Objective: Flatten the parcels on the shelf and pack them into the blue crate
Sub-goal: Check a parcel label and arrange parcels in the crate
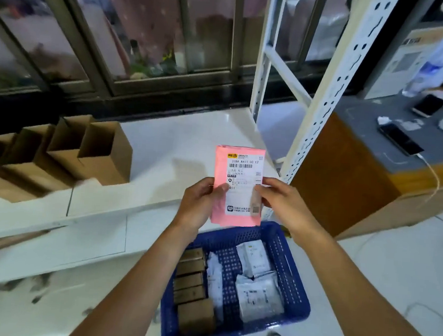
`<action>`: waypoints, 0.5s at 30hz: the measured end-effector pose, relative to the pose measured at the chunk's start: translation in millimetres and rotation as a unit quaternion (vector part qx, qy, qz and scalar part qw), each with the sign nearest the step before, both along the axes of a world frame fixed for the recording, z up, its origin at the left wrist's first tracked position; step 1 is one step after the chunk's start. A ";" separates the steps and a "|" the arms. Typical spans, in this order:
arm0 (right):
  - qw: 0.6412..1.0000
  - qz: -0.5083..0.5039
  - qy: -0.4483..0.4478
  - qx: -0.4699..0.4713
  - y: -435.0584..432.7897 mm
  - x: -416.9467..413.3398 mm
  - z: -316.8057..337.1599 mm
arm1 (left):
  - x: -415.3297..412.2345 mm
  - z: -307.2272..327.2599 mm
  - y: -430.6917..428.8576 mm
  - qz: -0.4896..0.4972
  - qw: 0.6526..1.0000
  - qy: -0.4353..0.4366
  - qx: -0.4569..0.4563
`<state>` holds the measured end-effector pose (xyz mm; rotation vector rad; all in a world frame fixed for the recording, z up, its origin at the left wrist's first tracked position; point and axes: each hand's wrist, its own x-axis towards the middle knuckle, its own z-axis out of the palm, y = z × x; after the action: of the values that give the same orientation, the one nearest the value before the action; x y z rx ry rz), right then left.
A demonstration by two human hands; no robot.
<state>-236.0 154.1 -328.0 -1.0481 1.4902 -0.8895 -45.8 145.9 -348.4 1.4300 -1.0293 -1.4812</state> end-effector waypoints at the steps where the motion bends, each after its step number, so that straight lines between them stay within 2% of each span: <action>1: 1.000 0.005 0.006 0.018 4.1 -5.3 -12.0 | -4.2 -11.8 1.2 -0.001 1.000 -0.001 0.015; 15: 0.974 0.009 0.039 0.224 71.4 -76.0 -230.5 | -85.1 -232.5 46.7 -0.005 0.974 -0.005 0.224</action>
<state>-312.0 225.5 -558.5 -0.7647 1.6469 -0.4673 -130.9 192.6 -580.9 1.7421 -0.7318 -1.7929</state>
